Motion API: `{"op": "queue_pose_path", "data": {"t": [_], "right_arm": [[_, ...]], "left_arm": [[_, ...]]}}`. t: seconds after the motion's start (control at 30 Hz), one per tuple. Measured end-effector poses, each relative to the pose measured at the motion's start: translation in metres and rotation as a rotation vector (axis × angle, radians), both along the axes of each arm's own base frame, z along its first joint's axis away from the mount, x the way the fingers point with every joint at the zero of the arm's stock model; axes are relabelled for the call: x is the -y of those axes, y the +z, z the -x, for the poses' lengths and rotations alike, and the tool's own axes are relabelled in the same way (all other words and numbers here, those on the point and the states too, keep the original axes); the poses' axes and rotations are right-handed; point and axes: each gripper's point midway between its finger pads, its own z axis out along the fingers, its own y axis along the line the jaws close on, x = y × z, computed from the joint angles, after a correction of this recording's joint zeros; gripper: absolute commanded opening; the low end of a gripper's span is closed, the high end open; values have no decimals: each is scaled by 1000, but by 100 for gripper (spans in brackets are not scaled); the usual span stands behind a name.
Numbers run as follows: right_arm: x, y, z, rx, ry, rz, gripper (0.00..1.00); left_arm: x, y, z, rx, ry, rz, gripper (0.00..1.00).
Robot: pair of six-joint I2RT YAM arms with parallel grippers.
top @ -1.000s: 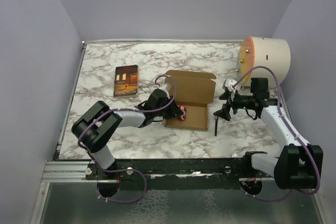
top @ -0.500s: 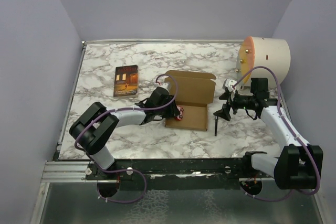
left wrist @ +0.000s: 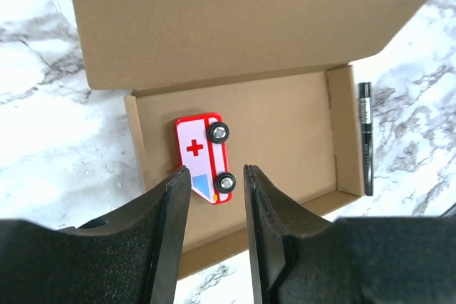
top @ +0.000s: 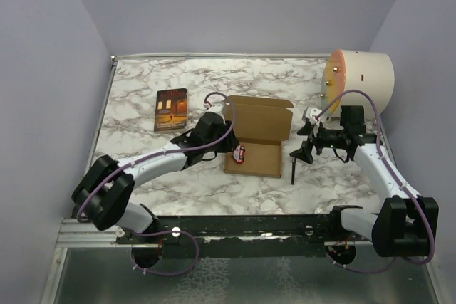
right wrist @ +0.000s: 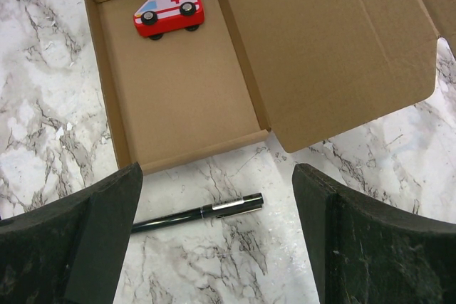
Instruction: Fold the paper box
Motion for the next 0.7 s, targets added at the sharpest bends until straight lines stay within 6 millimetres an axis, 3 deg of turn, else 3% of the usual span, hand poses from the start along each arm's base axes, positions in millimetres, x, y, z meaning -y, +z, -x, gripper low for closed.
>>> {"op": "queue_pose_path", "data": {"t": [0.07,0.17,0.27,0.33,0.53,0.7], "right_arm": [[0,0,0,0,0,0,87],[0,0,0,0,0,0,86],[0,0,0,1,2,-2,86],[-1,1,1,2,4,-4,86],[-1,2,3,10,6,-7,85],[2,-4,8,-18,2,20,80]], "left_arm": [[-4,17,-2,51,3,5,40],[-11,47,-4,145,1,17,54],[-22,74,-4,250,-4,12,82],[-34,88,-4,315,6,-13,96],[-69,127,-9,470,14,-102,99],[-103,147,-24,547,25,-253,99]]}}
